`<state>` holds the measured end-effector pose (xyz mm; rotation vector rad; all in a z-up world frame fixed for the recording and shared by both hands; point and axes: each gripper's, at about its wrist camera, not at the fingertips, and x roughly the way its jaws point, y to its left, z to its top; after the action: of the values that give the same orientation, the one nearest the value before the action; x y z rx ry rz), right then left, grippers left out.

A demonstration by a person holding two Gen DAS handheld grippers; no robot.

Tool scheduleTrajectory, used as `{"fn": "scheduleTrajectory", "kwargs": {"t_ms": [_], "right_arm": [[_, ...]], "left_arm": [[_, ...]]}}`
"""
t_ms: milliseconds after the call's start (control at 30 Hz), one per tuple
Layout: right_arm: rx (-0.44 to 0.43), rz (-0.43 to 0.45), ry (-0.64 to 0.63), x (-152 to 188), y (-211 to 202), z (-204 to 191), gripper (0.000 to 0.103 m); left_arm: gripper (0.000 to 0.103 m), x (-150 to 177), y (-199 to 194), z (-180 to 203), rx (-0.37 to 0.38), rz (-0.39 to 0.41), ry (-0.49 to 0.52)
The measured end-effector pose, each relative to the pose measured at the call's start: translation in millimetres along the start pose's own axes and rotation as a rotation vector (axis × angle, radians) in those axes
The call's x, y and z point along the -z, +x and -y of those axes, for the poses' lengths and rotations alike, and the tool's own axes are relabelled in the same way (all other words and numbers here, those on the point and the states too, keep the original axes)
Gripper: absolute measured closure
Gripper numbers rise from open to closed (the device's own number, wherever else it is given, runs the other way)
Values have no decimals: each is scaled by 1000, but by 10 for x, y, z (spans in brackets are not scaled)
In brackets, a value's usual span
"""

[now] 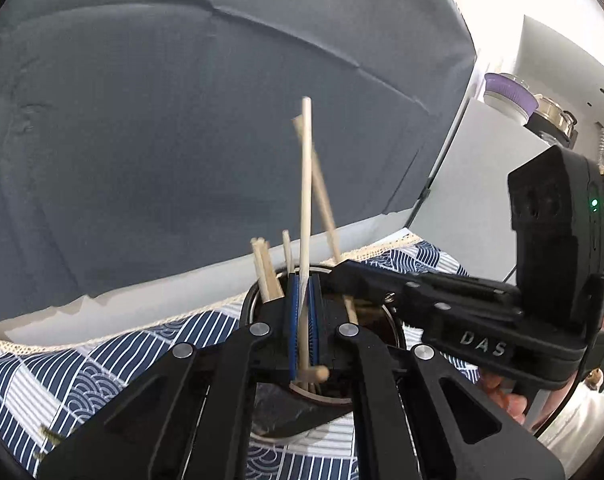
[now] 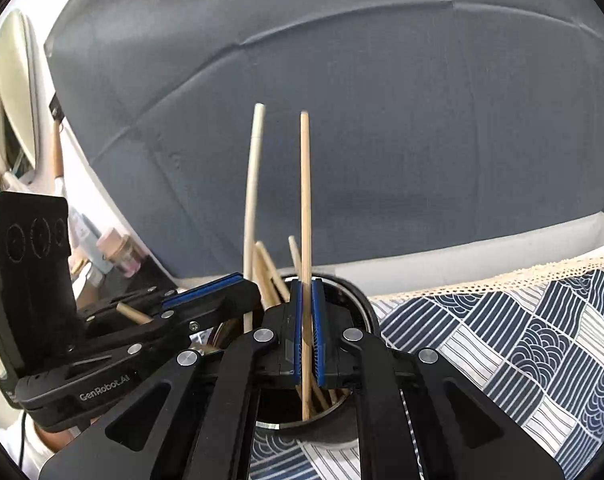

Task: Organize utensils
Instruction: 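Lower both sticks into the black cup and open both grippers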

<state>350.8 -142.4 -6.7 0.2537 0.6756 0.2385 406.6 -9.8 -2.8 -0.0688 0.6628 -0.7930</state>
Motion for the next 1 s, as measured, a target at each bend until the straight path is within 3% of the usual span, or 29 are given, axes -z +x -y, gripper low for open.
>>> {"fn": "scheduleTrajectory", "kwargs": {"t_ms": [200, 267, 500, 567, 600, 667, 733, 800, 1000], "right_arm": [[34, -21, -21, 67, -117, -37, 95], [27, -26, -8, 67, -171, -28, 94], [55, -21, -12, 40, -414, -37, 91], [71, -16, -18, 39, -484, -42, 74], [78, -12, -20, 43, -523, -51, 72], [102, -13, -20, 54, -599, -39, 63], [125, -10, -17, 71, -678, -15, 55], [139, -10, -6, 98, -737, 9, 47], [189, -30, 43, 230, -832, 137, 27]], "left_arm": [[96, 94, -149, 27, -30, -32, 30], [86, 113, -245, 32, -42, -32, 45], [66, 81, -520, 82, -75, 1, 60], [57, 65, -575, 94, -78, 12, 50], [56, 64, -604, 96, -78, 18, 46], [42, 71, -652, 91, -96, 22, 37], [40, 97, -705, 86, -115, 23, 35], [30, 125, -738, 85, -128, 13, 29], [21, 252, -804, 59, -185, -21, 36]]}}
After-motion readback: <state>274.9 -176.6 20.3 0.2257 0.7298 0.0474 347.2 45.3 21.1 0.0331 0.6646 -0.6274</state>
